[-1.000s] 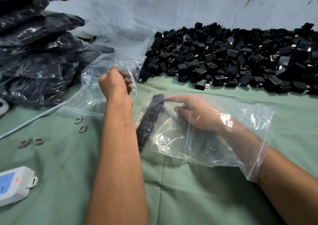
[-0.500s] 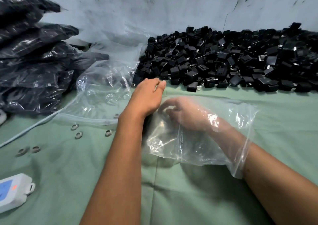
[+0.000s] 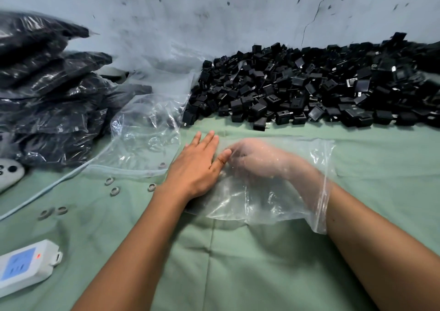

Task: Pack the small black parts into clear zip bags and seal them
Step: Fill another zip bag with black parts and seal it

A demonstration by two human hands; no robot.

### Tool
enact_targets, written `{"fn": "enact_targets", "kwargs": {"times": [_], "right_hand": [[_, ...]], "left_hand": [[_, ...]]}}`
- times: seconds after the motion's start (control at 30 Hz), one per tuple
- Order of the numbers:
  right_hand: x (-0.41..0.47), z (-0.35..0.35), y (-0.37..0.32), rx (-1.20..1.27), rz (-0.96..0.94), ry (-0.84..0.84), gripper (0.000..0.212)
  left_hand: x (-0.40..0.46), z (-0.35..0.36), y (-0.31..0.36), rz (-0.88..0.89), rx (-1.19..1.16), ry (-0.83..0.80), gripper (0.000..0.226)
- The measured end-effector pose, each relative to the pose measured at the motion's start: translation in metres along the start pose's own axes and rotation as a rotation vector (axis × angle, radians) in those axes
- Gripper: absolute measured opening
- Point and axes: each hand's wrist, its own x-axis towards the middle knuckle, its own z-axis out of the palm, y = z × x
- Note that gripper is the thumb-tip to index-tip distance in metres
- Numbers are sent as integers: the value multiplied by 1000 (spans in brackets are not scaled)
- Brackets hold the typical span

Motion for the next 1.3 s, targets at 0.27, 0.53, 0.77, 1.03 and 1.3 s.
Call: {"fn": "enact_targets", "kwargs": {"times": [0.27,0.53,0.77,1.03,1.3], "right_hand": [[-78,-111,15,-91,204,-181,30],[-42,-136,-28,-409,251,705,20],[41,-58,-1,-817,395,287,36],[-4,-79,3,-332,324,705,30],[-130,-88,23,-107,558,627,6]], "left_hand": [[1,3,2,-38,44,-3,85],[-1,2,6,-105,26,20,88],[-1,0,7,-105,41,14,87],[-2,-2,7,-102,26,9,86],[-1,-3,8,-95,55,-9,88]]}}
